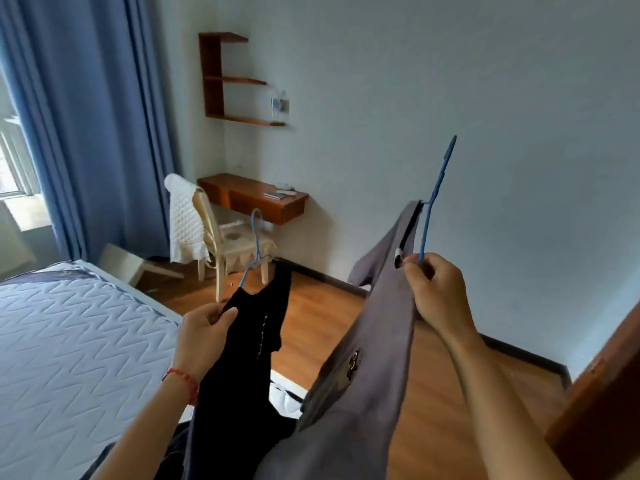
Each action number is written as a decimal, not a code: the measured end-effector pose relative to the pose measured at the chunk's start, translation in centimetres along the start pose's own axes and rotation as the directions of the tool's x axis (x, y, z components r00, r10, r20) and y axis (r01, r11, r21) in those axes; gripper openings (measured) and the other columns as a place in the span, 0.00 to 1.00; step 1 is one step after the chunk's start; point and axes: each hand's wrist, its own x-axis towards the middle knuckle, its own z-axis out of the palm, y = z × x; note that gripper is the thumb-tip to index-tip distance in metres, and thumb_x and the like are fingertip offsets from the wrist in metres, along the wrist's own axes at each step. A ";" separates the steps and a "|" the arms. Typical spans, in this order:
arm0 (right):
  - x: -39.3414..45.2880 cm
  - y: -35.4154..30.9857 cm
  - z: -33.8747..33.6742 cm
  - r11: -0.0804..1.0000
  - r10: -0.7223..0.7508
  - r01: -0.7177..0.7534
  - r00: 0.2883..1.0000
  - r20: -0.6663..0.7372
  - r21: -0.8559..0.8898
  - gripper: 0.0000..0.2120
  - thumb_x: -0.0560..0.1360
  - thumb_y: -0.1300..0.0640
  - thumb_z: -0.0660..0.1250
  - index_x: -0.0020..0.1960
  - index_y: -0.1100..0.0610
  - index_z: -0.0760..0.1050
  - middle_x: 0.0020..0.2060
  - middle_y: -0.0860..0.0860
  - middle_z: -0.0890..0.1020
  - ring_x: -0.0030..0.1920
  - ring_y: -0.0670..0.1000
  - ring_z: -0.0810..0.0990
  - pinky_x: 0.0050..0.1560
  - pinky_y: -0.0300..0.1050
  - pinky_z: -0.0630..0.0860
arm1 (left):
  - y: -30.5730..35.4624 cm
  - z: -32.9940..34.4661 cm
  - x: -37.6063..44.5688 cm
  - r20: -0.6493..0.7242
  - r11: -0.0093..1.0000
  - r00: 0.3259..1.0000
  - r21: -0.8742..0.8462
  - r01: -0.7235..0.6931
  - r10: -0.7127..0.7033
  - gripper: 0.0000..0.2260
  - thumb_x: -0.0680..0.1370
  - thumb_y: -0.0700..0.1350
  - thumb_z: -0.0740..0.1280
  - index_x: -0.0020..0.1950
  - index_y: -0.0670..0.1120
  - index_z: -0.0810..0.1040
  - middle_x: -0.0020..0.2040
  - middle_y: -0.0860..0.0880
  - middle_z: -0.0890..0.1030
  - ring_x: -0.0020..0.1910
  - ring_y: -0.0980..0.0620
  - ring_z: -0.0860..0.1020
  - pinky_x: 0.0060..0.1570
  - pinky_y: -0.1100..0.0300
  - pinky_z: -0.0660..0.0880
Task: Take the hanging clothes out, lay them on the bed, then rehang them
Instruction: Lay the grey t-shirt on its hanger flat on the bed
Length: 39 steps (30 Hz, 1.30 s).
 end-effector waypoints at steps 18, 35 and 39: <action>17.7 10.1 -5.0 0.921 -0.222 0.322 0.897 0.382 -0.220 0.07 0.75 0.66 0.63 0.43 0.56 0.76 0.35 0.44 0.74 0.37 0.36 0.74 0.39 0.25 0.68 | 12.3 19.9 19.5 0.072 0.808 0.892 0.397 -0.435 0.445 0.30 0.75 0.52 0.65 0.74 0.48 0.58 0.75 0.46 0.59 0.74 0.44 0.57 0.72 0.45 0.55; 39.0 23.7 -4.9 0.883 -0.352 0.393 0.916 0.192 -0.256 0.07 0.72 0.68 0.68 0.50 0.65 0.80 0.37 0.42 0.74 0.41 0.33 0.75 0.40 0.21 0.69 | 17.3 34.2 32.4 0.042 0.800 0.827 0.228 -0.555 0.561 0.16 0.74 0.56 0.61 0.43 0.46 0.81 0.38 0.48 0.83 0.38 0.50 0.78 0.37 0.59 0.70; 43.7 26.7 -4.8 0.901 -0.353 0.386 0.917 0.184 -0.195 0.10 0.71 0.63 0.70 0.52 0.59 0.80 0.37 0.44 0.77 0.38 0.41 0.77 0.40 0.23 0.72 | 18.5 36.6 33.9 -0.062 0.785 0.803 0.270 -0.558 0.592 0.16 0.72 0.58 0.61 0.41 0.47 0.81 0.37 0.48 0.83 0.37 0.49 0.79 0.35 0.60 0.70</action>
